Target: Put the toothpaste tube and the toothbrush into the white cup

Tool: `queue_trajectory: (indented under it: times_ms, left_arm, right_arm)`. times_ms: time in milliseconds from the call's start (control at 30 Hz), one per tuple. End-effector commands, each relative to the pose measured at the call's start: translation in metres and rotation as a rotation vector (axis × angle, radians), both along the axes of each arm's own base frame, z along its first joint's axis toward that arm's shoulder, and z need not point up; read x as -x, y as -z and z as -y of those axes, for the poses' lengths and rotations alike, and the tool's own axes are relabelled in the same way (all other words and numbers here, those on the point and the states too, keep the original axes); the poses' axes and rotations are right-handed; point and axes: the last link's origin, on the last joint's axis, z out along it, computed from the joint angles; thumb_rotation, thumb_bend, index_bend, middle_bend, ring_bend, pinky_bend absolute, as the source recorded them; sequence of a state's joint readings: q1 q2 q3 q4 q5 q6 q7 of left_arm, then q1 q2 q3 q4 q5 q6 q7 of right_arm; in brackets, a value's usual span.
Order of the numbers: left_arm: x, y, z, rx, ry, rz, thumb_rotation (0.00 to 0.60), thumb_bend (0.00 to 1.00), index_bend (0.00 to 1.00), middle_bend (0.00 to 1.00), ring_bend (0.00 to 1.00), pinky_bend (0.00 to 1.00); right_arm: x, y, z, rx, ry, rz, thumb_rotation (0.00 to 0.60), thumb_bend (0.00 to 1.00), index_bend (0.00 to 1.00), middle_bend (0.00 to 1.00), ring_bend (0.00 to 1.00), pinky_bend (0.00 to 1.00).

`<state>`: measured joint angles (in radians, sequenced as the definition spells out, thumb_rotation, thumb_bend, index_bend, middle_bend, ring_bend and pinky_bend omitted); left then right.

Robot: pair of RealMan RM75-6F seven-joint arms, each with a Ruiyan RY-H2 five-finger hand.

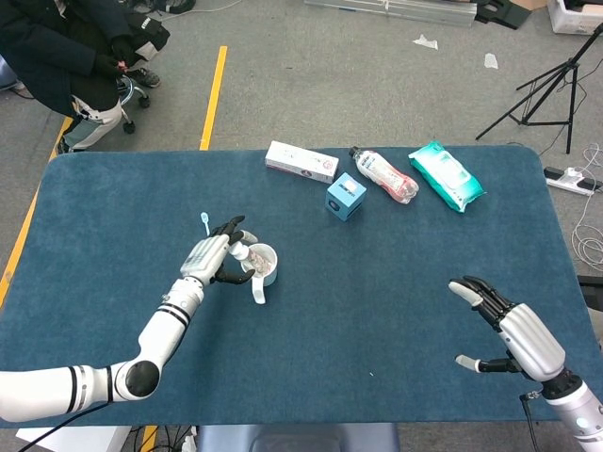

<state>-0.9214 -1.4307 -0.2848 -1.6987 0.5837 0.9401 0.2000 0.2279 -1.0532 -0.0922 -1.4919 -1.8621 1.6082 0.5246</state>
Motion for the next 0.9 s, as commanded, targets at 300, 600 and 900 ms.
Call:
queue_trajectory:
  times_ms: [300,600,900]
  left_arm:
    - [-0.002,-0.012,0.012,-0.010,0.024,0.015,0.600,0.28,0.19,0.00,0.00,0.00]
    - [-0.003,-0.044,0.028,-0.081,0.072,0.011,0.600,0.24,0.11,0.00,0.00,0.00]
    - [0.034,-0.091,0.045,-0.187,0.081,-0.118,0.600,0.26,0.12,0.00,0.00,0.00]
  right_arm:
    - [0.000,0.001,0.000,-0.004,-0.001,-0.004,0.600,0.01,0.01,0.14,0.09,0.40]
    - [-0.002,0.004,-0.001,-0.010,-0.005,-0.014,0.600,0.01,0.01,0.14,0.08,0.40]
    - [-0.002,0.006,-0.001,-0.013,-0.007,-0.020,0.600,0.01,0.01,0.14,0.09,0.40]
